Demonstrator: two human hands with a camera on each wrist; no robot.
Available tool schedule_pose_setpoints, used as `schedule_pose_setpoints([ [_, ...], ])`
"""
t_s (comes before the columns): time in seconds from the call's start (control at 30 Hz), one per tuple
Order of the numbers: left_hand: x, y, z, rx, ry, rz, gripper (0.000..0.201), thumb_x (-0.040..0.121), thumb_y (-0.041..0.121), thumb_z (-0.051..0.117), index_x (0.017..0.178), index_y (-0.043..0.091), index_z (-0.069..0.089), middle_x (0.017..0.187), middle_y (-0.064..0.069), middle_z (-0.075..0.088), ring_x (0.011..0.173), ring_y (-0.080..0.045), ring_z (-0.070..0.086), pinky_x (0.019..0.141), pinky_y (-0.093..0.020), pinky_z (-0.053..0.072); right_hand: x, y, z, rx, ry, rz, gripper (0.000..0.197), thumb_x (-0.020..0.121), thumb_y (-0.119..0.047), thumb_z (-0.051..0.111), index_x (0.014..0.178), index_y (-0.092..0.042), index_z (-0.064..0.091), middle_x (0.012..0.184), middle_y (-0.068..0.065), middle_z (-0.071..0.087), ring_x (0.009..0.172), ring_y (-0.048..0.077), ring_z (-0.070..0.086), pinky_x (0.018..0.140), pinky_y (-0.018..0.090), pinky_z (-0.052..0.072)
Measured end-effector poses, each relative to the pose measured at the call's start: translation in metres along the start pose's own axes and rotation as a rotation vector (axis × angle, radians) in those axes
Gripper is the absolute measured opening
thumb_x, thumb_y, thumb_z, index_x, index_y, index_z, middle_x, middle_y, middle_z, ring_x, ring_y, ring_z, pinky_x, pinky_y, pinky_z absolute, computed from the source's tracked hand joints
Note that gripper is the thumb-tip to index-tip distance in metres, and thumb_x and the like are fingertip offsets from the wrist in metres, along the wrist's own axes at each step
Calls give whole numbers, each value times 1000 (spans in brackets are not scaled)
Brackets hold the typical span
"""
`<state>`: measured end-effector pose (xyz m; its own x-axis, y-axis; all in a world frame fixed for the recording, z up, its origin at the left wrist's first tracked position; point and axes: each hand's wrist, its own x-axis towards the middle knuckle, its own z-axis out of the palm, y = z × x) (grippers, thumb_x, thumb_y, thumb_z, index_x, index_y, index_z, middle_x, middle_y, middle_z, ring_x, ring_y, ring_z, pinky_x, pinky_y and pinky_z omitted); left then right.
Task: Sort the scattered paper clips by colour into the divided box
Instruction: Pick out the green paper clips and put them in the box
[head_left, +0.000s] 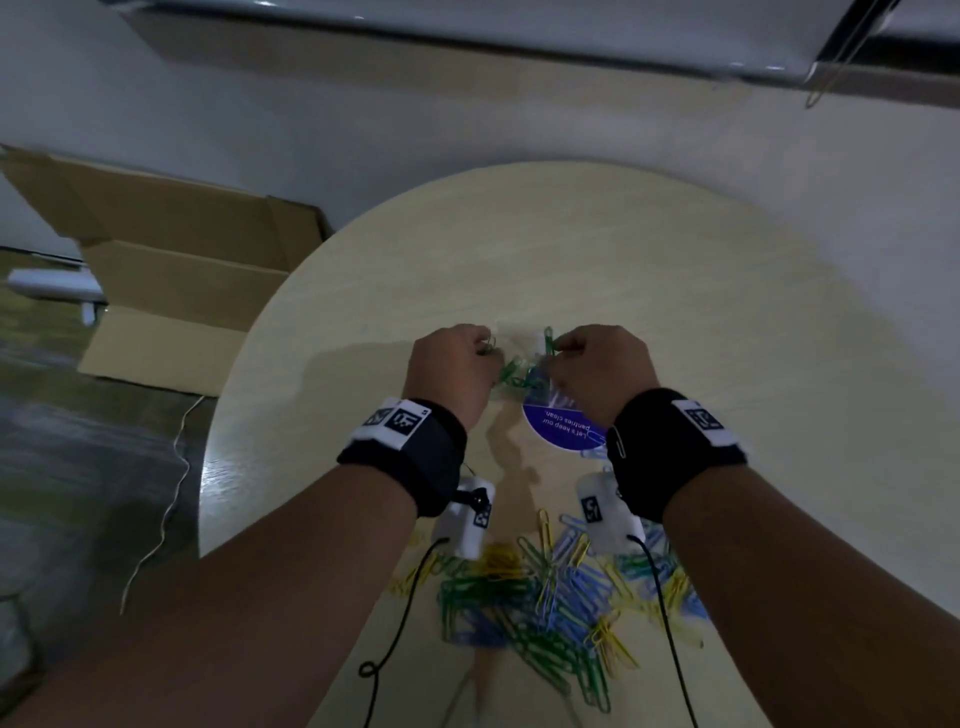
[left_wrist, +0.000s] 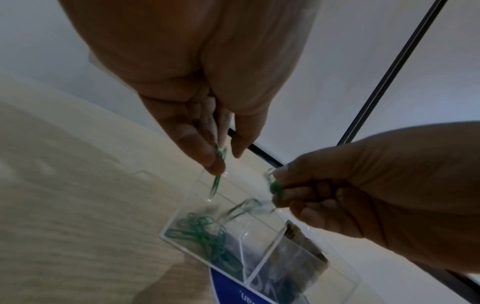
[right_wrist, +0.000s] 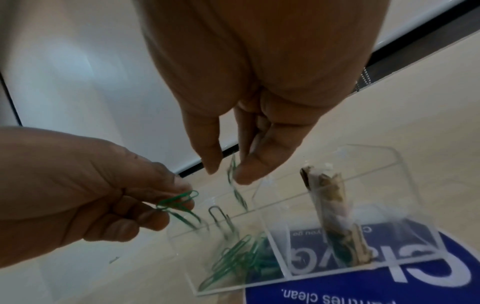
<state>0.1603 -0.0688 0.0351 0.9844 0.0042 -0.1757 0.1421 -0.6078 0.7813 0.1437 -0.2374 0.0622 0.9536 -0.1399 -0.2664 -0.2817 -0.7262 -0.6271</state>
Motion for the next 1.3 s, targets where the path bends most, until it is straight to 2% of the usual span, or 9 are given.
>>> schedule_pose_setpoints([
  [0.23,-52,-22,-28,113,53,179,25,96,28,55,116,23,69,110,5,70,85,-7,65,84,-22,52,-55,17,7,105,82,-39,18,88,-26,62,104,-25,70,103,-4,71,89,10,63,74,17,43],
  [0.37,-149,-80,-21,395,-262,439,28,89,21,48,105,20,71,105,-1,69,89,-24,58,81,-36,49,-152,56,43,-44,-96,-135,19,88,-22,62,105,-26,69,104,-5,68,92,15,60,82,27,45],
  [0.47,-185,-107,-11,596,-452,597,31,91,25,55,122,25,62,132,2,58,113,-26,52,90,-43,48,-182,76,56,-298,-161,-401,33,84,-27,54,114,-19,66,112,5,67,105,30,57,91,39,49],
  [0.57,-201,-116,-14,725,-440,545,50,88,33,57,136,36,46,155,2,32,141,-29,31,106,-45,39,-197,90,63,-557,-399,-343,66,84,-64,44,144,-42,27,158,-2,15,145,33,10,116,42,16],
  [0.67,-200,-122,-22,679,-393,427,51,89,40,55,139,43,41,161,-2,16,148,-29,13,111,-49,31,-201,104,70,-604,-405,-361,79,77,-80,37,142,-57,-3,159,0,-19,144,31,-22,113,44,-8],
  [0.8,-186,-123,-25,525,-396,320,49,87,55,52,135,50,44,162,1,9,149,-24,2,114,-52,21,-181,102,70,-562,-330,-345,76,75,-85,33,141,-60,5,160,4,-14,145,32,-18,118,51,3],
  [0.93,-186,-111,-33,459,-222,383,40,90,38,57,130,40,55,146,3,44,134,-27,37,107,-46,36,-175,96,59,-385,-120,-289,56,80,-61,54,131,-37,51,157,4,25,146,32,14,114,53,23],
  [1.03,-206,-107,-35,552,-192,483,34,90,25,54,123,27,61,121,4,58,112,-23,50,90,-43,45,-183,93,60,-315,-19,-427,44,85,-44,52,123,-24,60,139,-2,52,131,29,42,103,49,39],
  [1.3,-243,-133,-32,663,-321,525,35,86,30,56,121,29,61,133,9,55,125,-20,43,95,-35,41,-173,79,92,-516,-249,-446,72,86,-65,25,144,-25,37,156,-9,27,147,28,9,116,48,19],
])
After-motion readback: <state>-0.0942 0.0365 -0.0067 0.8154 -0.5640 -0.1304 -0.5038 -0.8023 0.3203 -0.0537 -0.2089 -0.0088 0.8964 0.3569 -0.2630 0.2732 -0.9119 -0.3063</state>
